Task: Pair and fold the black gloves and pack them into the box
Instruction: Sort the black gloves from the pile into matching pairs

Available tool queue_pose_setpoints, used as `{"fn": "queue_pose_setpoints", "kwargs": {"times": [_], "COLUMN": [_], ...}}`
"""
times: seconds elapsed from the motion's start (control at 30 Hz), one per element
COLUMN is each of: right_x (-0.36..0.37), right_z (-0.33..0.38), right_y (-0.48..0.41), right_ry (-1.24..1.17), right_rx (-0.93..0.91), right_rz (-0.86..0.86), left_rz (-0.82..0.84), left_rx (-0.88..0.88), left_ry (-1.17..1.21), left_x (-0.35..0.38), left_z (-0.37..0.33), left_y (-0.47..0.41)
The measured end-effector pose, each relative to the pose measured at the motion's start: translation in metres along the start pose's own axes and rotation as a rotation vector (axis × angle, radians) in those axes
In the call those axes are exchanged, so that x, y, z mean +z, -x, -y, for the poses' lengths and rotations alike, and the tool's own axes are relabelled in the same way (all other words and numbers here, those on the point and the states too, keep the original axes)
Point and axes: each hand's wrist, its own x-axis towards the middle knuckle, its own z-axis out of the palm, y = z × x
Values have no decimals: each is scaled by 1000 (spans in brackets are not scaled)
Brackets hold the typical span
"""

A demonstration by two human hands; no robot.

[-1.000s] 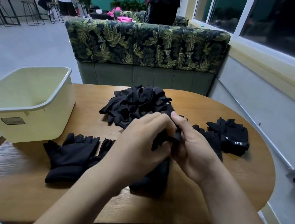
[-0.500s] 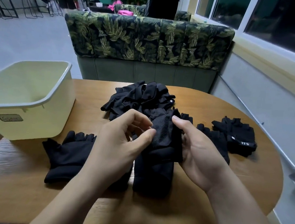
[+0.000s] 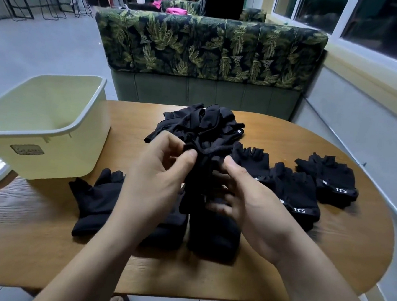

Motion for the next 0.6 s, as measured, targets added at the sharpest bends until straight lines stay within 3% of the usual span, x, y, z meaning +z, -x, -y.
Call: {"fn": "queue_pose_setpoints", "kwargs": {"times": [0.23, 0.4, 0.5, 0.6], "right_x": [9, 15, 10, -5], "right_z": [-20, -24, -15, -8], "right_y": [-7, -6, -4, -8], "right_ry": [14, -216, -331, -256], "right_rx": [114, 172, 116, 34], "right_rz": [-46, 49, 67, -51], "left_rz": [-35, -9, 6, -16], "left_rx": [-291, -386, -412, -419], "left_ry": [415, 631, 646, 555], "left_x": [-12, -11, -9, -9], "left_z": [-9, -7, -5, 2], "left_y": [-8, -11, -12, -12]}}
